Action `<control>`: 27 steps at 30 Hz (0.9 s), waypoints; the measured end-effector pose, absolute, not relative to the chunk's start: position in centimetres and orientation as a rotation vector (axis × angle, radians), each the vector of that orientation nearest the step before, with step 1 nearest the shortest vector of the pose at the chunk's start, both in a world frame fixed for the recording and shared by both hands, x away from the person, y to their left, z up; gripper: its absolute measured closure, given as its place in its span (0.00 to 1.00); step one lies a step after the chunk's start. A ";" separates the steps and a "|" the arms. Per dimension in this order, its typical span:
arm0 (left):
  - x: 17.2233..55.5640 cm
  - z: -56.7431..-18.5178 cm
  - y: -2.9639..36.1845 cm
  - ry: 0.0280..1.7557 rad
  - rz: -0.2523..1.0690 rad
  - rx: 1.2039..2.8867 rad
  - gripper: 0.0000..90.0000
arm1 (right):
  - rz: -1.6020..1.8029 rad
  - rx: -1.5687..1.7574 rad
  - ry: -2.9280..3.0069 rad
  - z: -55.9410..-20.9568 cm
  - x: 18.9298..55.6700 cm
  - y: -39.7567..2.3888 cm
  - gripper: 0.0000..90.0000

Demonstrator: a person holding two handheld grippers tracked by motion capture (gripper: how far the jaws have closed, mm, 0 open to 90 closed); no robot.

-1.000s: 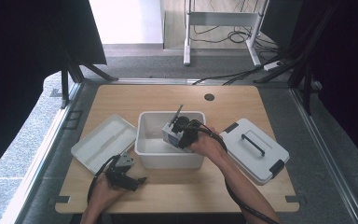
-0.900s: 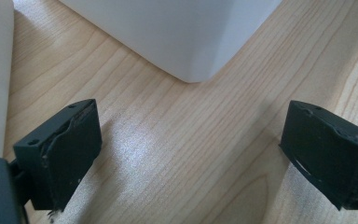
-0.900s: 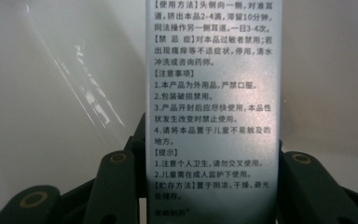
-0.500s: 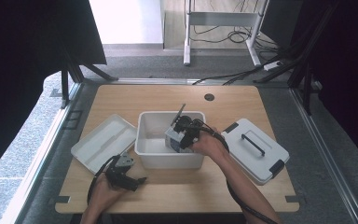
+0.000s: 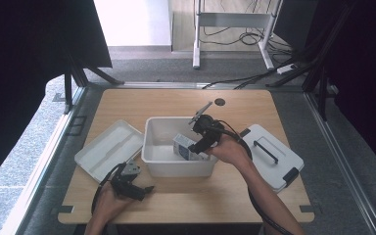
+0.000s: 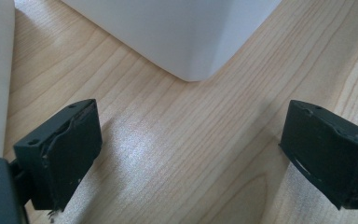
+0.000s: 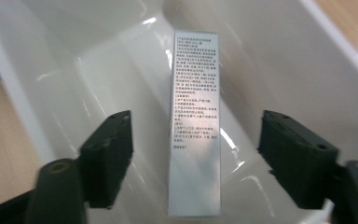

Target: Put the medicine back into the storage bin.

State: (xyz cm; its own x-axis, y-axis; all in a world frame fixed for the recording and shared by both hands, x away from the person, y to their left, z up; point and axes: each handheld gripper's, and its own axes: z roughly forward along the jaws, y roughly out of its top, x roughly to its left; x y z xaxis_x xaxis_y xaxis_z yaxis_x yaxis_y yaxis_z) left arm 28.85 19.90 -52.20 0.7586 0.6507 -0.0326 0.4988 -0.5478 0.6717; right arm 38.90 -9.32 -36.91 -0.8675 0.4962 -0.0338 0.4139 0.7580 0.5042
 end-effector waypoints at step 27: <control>28.8 -52.2 19.9 0.873 0.288 2.265 0.02 | 1.081 0.759 2.574 -39.1 32.6 -17.7 0.00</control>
